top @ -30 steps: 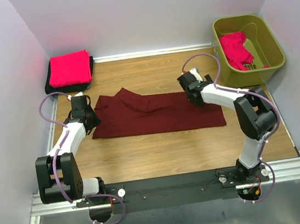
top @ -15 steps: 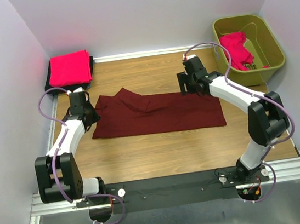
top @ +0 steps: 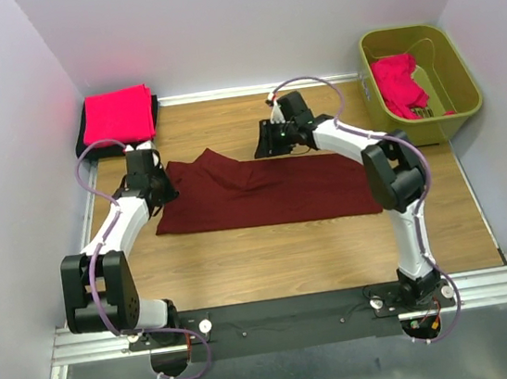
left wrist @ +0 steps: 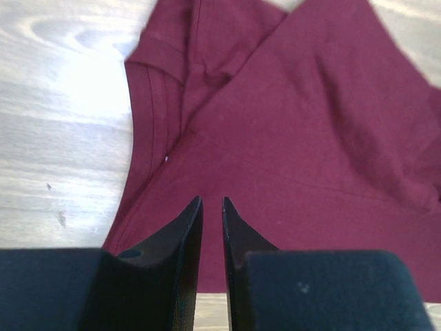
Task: Fold and stack the t-shirts
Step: Fold the tshirt
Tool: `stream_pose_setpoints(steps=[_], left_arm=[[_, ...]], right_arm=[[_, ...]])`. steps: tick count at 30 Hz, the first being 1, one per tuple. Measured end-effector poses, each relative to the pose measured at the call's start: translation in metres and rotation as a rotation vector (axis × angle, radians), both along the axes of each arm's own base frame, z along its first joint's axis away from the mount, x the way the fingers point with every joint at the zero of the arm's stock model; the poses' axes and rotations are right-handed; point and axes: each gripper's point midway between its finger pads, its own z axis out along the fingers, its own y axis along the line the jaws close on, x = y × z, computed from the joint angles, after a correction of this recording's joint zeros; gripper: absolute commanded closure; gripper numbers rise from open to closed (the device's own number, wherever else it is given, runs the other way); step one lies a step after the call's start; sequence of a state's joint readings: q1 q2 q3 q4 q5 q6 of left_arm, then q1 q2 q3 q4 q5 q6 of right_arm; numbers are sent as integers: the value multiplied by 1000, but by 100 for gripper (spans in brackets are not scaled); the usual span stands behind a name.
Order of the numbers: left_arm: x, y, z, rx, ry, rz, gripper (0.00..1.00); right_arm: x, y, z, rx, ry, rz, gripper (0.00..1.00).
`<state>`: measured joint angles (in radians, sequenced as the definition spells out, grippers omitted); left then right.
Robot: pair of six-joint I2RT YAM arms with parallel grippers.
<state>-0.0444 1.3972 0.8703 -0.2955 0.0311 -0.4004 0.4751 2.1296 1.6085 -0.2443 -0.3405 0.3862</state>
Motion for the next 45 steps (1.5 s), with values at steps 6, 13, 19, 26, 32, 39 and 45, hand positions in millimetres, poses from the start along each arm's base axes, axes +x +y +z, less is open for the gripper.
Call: stream_pose_setpoints(steps=[6, 13, 19, 26, 32, 39, 45], left_arm=[[-18, -4, -23, -4, 55, -13, 75], [-20, -13, -25, -7, 56, -37, 75], [-22, -18, -26, -7, 59, -49, 75], [-22, -21, -26, -7, 55, -56, 75], [-22, -22, -26, -6, 56, -57, 75], [-22, -19, -27, 12, 58, -41, 75], [-23, -18, -28, 19, 62, -33, 75]], right_arm=[[-13, 32, -27, 81, 100, 56, 51], [-23, 48, -42, 138, 173, 73, 59], [-21, 51, -42, 156, 176, 72, 88], [-14, 54, -35, 161, 141, 82, 99], [0, 53, -27, 136, 67, 83, 99], [17, 44, -22, 67, -16, 74, 99], [32, 37, -16, 5, -93, 60, 93]])
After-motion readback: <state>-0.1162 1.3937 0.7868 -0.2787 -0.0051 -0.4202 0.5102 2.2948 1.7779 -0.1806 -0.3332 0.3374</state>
